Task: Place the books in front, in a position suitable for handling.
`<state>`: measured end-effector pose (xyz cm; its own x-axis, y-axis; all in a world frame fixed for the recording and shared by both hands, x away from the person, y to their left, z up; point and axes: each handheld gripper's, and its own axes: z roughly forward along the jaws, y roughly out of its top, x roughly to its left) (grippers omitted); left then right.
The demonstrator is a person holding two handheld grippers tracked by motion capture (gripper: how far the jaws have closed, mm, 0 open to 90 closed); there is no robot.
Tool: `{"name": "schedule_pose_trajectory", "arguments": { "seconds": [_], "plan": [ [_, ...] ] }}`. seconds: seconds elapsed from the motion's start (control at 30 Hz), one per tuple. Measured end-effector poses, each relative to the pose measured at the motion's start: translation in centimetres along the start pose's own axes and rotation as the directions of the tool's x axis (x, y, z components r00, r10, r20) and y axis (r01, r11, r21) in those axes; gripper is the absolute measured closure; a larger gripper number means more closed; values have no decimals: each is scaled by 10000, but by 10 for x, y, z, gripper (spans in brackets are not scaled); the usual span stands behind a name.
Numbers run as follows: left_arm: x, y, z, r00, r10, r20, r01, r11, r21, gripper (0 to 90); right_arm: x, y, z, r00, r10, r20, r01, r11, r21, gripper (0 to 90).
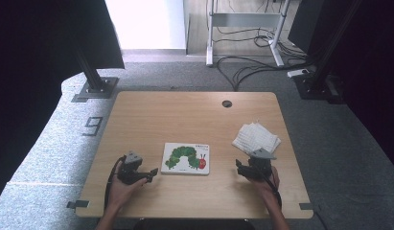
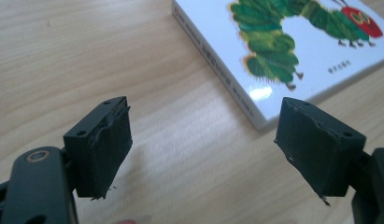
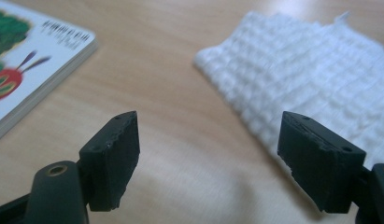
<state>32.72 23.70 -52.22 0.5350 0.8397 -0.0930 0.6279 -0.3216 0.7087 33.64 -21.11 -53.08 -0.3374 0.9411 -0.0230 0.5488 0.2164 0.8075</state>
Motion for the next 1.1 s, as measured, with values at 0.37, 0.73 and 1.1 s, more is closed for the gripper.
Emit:
{"name": "schedule_pose_trajectory", "arguments": {
  "seconds": [0.37, 0.73, 1.1],
  "plan": [
    [-9, 22, 18, 9994, 149, 320, -148, 9999, -11, 187, -33, 35, 32, 9978, 654, 85, -655, 9978, 48, 166],
    [-11, 22, 20, 9991, 157, 384, -159, 9999, 40, 187, -51, 40, 65, 9943, 951, 473, -978, 9935, 582, 103],
    [-14, 19, 25, 9986, 225, 470, -236, 9995, 217, 189, -67, 35, 86, 9837, 1342, 1199, -1497, 9799, 1317, 27]
  ]
}}
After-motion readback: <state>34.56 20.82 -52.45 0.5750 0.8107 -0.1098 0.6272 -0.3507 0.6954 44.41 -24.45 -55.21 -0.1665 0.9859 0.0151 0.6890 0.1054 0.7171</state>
